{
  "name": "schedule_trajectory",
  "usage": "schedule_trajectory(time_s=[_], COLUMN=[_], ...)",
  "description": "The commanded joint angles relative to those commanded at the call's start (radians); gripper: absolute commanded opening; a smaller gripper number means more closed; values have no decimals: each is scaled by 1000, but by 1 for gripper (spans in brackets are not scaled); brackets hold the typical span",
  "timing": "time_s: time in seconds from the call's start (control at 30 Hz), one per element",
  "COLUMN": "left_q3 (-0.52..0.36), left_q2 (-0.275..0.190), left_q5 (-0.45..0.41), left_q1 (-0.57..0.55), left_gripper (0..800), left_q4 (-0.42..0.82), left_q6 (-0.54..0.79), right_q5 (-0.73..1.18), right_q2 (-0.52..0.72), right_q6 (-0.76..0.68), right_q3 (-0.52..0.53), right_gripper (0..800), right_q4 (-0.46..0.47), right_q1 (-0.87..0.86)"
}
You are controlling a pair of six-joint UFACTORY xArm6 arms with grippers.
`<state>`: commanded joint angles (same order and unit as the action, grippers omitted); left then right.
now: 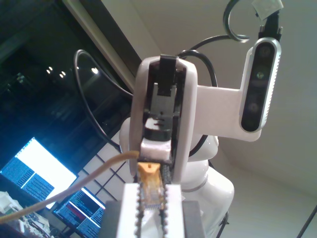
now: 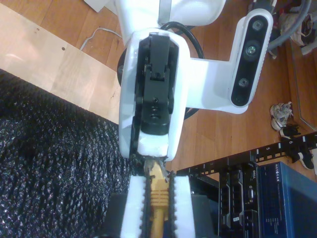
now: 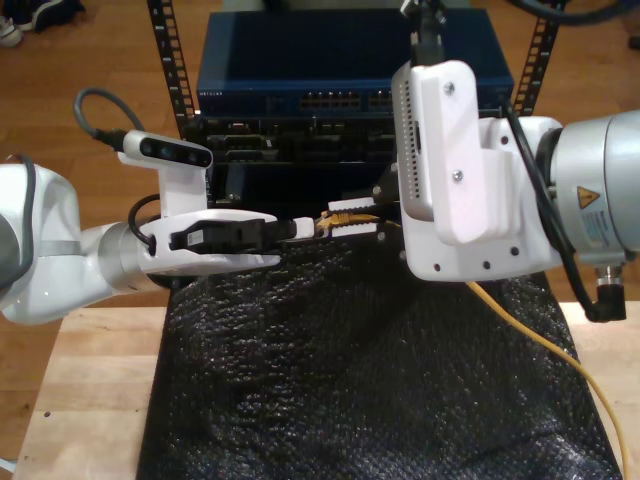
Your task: Grab the cable and plug it in
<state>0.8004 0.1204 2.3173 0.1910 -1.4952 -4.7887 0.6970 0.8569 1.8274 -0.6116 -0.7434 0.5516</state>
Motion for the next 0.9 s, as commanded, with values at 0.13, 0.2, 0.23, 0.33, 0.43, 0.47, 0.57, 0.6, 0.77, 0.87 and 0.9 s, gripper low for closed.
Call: schedule_trajectory(time_s=[0.13, 0.2, 0.23, 0.33, 0.43, 0.47, 0.57, 0.6, 0.77, 0.87, 0.9], left_q3=[0, 2, 2, 3, 9, 11, 17, 23, 80, 126, 137], left_q2=[0, 0, 0, -2, -3, -3, -6, -6, -9, -8, -8], left_q5=[0, 0, -2, -8, -12, -15, -23, -29, -95, -126, -130], left_q1=[2, 2, 2, 2, 3, 3, 6, 8, 40, 72, 74], left_gripper=[255, 377, 445, 620, 741, 748, 762, 763, 791, 791, 791], left_q4=[0, -2, -2, -3, -3, -3, -3, -3, -2, -2, -2], left_q6=[0, 0, 2, 5, 6, 6, 3, 3, 2, 2, 2], right_q5=[0, 0, 2, 0, 0, 0, 2, 3, 8, 11, 18], right_q2=[0, 2, 0, -3, -9, -15, -40, -46, -46, -44, -46], right_q6=[-2, -3, -3, -3, -5, -5, -6, -8, -29, -38, -49], right_q3=[2, 2, 2, 0, 0, -2, -8, -12, -25, -41, -46], right_gripper=[1, 1, 1, 1, 1, 0, 0, 0, 0, 0, 0], right_q4=[-3, -3, -3, -5, -6, -9, -34, -43, -52, -52, -52], right_q1=[0, -2, -2, -2, -2, -2, -6, -8, -26, -58, -71])
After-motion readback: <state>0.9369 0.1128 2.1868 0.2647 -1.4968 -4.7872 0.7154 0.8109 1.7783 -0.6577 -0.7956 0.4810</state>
